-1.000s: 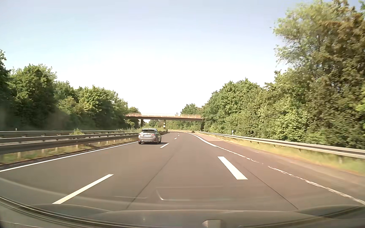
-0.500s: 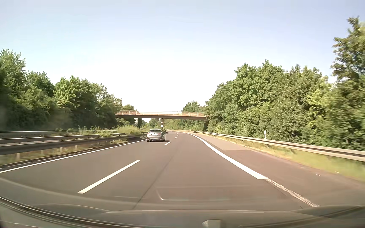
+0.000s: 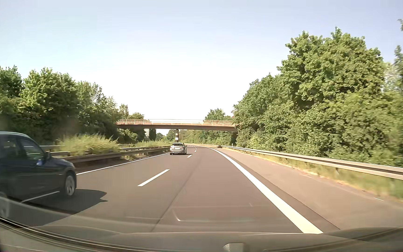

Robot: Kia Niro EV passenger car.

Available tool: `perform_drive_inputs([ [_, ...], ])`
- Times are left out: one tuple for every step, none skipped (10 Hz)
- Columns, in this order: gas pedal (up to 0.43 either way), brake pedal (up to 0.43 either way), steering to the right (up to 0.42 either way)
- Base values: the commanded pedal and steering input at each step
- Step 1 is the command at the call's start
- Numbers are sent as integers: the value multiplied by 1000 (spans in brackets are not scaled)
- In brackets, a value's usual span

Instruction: Follow the waypoints while adhering to traffic rules and regulations

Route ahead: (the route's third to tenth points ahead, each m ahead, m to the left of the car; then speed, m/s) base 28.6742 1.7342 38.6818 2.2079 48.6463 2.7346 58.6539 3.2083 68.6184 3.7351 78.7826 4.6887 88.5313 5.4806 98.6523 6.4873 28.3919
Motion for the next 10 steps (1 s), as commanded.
perform_drive_inputs([
  [39, 24, -4],
  [39, 30, -4],
  [39, 30, -4],
  [39, 30, -4],
  [39, 30, -5],
  [39, 24, -5],
  [39, 30, -5],
  [39, 30, -5],
  [39, 30, -5],
  [39, 30, -5],
])
